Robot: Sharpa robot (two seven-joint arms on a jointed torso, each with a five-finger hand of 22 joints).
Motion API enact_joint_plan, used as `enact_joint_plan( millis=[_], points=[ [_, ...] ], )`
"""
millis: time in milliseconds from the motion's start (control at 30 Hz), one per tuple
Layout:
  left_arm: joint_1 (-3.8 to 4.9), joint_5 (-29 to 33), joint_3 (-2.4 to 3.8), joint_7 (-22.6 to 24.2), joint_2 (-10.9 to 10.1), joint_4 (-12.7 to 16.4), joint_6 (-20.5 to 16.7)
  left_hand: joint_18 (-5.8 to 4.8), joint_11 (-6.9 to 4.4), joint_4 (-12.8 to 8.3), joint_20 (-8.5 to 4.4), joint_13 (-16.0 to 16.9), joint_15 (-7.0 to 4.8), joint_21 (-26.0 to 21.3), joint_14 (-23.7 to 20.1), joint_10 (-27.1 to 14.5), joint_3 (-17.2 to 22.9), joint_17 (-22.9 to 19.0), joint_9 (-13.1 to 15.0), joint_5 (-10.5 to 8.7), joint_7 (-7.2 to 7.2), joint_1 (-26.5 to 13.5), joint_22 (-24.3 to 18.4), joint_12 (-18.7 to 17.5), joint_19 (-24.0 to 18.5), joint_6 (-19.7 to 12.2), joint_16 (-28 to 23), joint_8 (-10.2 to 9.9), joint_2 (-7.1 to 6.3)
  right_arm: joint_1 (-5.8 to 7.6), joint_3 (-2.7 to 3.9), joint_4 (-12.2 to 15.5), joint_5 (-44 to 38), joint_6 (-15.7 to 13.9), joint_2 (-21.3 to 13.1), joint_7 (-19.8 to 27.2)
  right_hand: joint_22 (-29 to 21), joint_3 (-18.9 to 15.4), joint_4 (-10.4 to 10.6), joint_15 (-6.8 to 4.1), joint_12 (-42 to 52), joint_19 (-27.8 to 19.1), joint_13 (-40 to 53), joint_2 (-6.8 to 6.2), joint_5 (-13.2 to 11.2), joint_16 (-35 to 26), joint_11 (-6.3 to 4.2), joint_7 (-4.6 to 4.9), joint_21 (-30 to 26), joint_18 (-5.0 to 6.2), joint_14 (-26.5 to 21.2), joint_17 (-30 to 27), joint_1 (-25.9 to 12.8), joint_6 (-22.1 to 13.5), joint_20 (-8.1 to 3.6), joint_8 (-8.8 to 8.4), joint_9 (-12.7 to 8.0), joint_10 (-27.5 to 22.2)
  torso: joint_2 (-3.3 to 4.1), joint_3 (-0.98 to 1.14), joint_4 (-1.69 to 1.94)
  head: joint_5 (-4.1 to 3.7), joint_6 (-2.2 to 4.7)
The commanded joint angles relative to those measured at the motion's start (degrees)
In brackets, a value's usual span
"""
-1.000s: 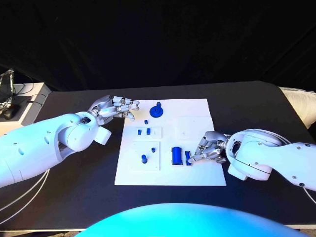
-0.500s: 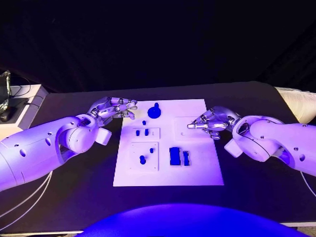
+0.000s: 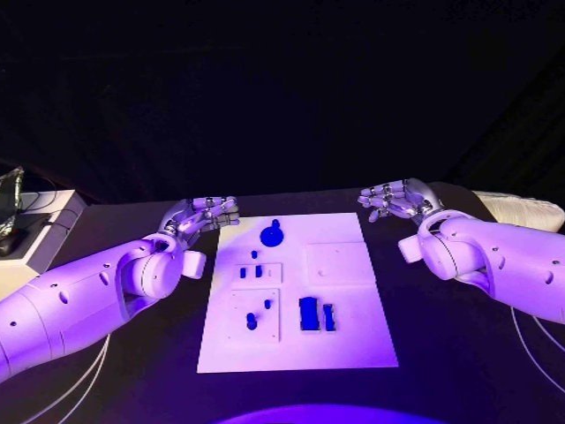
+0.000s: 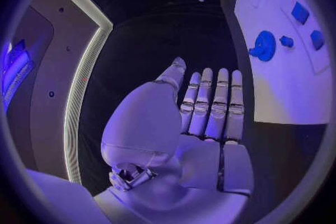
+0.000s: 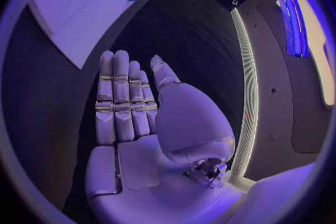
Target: Assemble the parts on the task board
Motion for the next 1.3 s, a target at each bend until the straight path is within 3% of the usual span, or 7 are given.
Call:
enact_joint_plan(
  millis=[33,67,100,167,367,400,1300],
  points=[
    [0.00,3.0,0.09,4.2,0.8,-1.0,-3.0,0.35,0.49,-0.5,1.03,-0.1,0.59,-0.1,-1.9,-1.2,-0.9,-0.2,-0.1,-0.08,-0.01,0.0,-4.9,-0.5,-0.2,-0.4,-0.4,-0.3,0.79,-0.26,0.22,-3.0,9.3,-1.7,1.4,7.5,-9.9,2.2,-0.6,0.99,-4.7,-2.7,-14.1,-0.17,-0.2,-7.0,0.87,0.07,0.9,-0.28,1.2,-9.2,0.4,0.0,1.87,-0.17,-2.5,3.4,-0.60,0.33,-0.10,0.26,1.59],
    [0.00,3.0,0.09,4.3,1.1,-1.2,-3.2,0.72,0.64,-0.7,1.44,-0.1,0.80,0.0,-2.8,-1.5,-1.1,-0.2,-0.1,-0.10,0.05,0.1,-6.8,-0.4,-0.1,-0.4,-0.2,-0.3,1.00,-0.33,0.30,-3.9,9.9,-1.6,1.9,7.9,-11.0,2.5,-0.4,1.39,-5.1,-3.4,-14.9,0.01,-0.1,-8.3,1.16,0.19,0.1,-0.50,-0.4,-10.3,0.1,0.2,2.29,-0.25,-2.5,2.1,-0.60,0.42,-0.14,0.30,1.83],
    [0.00,0.6,0.01,0.8,0.6,-0.7,-0.7,-3.44,-8.42,-2.0,-10.01,-3.5,-8.70,-3.6,-58.8,-19.6,-6.1,-3.9,-3.6,-3.14,-7.48,-23.8,-27.5,-3.8,-48.1,-57.3,-3.8,-3.8,0.79,-0.15,0.18,-2.2,2.6,-0.5,1.0,1.8,-48.5,2.2,4.3,-1.82,-8.9,-21.8,-18.3,-2.56,-13.7,-21.0,-4.38,-8.12,-3.9,-5.23,-20.4,-30.2,-22.3,-18.0,-1.17,-3.95,-6.3,-18.3,-0.27,0.11,-0.04,0.14,0.82],
    [0.14,0.7,-0.15,0.9,0.6,-0.4,-1.2,-3.44,-8.42,-2.0,-10.01,-3.5,-8.70,-3.6,-58.8,-62.8,-6.1,-3.9,-3.6,-3.14,-7.48,-27.7,-27.5,-3.8,-48.1,-57.3,-3.8,-3.8,0.79,-0.27,0.34,-1.7,3.0,-0.8,1.0,2.0,-48.5,2.2,4.3,-1.82,-8.9,-25.2,-18.3,-2.56,-13.7,-21.0,-4.38,-8.12,-3.9,-5.23,-24.3,-30.2,-25.8,-60.1,-1.17,-3.95,-6.3,-21.8,-0.35,0.04,0.00,0.11,1.06],
    [1.43,1.7,-1.65,2.0,0.5,2.4,-5.8,-3.44,-8.42,-2.0,-10.01,-3.5,-8.70,-3.6,-58.8,-62.8,-6.1,-3.9,-3.6,-3.14,-7.48,-39.4,-27.5,-3.8,-48.1,-57.3,-3.8,-3.8,0.79,-1.41,1.77,2.8,6.3,-4.0,0.4,4.2,-48.5,2.2,4.3,-1.82,-8.9,-66.3,-18.3,-2.56,-13.7,-21.0,-4.38,-8.12,-3.9,-5.23,-69.6,-30.2,-75.1,-60.1,-1.17,-3.95,-6.3,-67.1,-1.05,-0.55,0.31,-0.21,3.34],
    [1.75,2.0,-2.02,2.3,0.4,3.1,-6.9,-3.44,-8.42,-2.0,-10.01,-3.5,-8.70,-3.6,-58.8,-62.8,-6.1,-3.9,-3.6,-3.14,-7.48,-79.8,-27.5,-3.8,-48.1,-57.3,-3.8,-3.8,0.79,-1.68,2.13,3.9,7.2,-4.8,0.3,4.7,-48.5,2.2,4.3,-1.82,-8.9,-66.3,-18.3,-2.56,-13.7,-21.0,-4.38,-8.12,-3.9,-5.23,-69.6,-30.2,-75.1,-60.1,-1.17,-3.95,-6.3,-67.1,-1.22,-0.70,0.39,-0.29,3.90],
    [8.78,7.4,-10.23,8.6,-0.4,18.0,-31.8,-3.44,-8.42,-2.0,-10.01,-3.5,-8.70,-3.6,-58.8,-62.8,-6.1,-3.9,-3.6,-3.14,-7.48,-79.8,-27.5,-3.8,-48.1,-57.3,-3.8,-3.8,0.79,-6.09,7.72,21.7,20.3,-17.3,-1.8,13.0,-48.5,2.2,4.3,-1.82,-8.9,-66.3,-18.3,-2.56,-13.7,-21.0,-4.38,-8.12,-3.9,-5.23,-69.6,-30.2,-75.1,-60.1,-1.17,-3.95,-6.3,-67.1,-2.90,-2.13,1.15,-1.04,9.36]
  ],
)
